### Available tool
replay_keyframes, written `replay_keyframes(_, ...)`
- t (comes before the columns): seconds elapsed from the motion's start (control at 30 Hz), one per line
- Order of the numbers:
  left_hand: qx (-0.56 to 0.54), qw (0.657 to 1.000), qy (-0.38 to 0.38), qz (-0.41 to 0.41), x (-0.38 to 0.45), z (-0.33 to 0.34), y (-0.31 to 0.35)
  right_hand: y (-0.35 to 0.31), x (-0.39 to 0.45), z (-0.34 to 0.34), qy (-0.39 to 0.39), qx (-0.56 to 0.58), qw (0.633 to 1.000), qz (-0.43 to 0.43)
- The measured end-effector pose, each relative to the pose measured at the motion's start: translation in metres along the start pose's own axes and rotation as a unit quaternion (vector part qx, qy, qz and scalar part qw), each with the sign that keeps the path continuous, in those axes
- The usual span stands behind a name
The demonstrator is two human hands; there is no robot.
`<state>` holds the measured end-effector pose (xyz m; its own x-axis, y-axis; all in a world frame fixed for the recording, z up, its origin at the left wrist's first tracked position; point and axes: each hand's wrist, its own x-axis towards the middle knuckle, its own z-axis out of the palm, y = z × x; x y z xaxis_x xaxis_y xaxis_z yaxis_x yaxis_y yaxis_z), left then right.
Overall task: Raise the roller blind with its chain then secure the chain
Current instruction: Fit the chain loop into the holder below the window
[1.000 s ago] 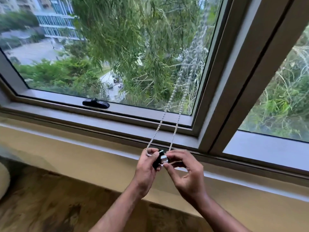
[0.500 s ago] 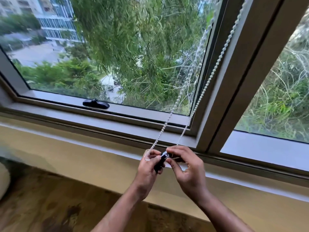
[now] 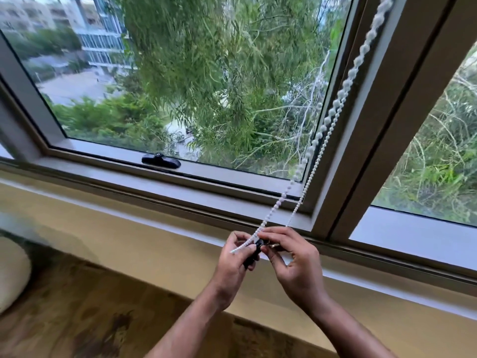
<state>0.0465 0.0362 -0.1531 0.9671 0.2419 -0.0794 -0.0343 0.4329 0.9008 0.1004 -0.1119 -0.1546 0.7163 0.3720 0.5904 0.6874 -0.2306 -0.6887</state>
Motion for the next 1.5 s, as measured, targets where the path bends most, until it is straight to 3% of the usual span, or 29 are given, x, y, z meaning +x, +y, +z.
replay_keyframes(0.5, -0.036, 0.999, -0.003, -0.036, -0.004, -0.007, -0.003, 0.001, -0.002, -0.001, -0.029, -0.013, 0.999, -0.019)
replay_keyframes(0.97, -0.020, 0.996, -0.079, -0.041, -0.002, -0.010, -0.002, 0.006, 0.007, -0.011, -0.047, -0.081, 0.994, -0.052)
replay_keyframes(1.5, 0.012, 0.997, -0.072, -0.018, 0.001, -0.014, -0.008, 0.005, 0.011, -0.014, -0.059, -0.086, 0.995, 0.005)
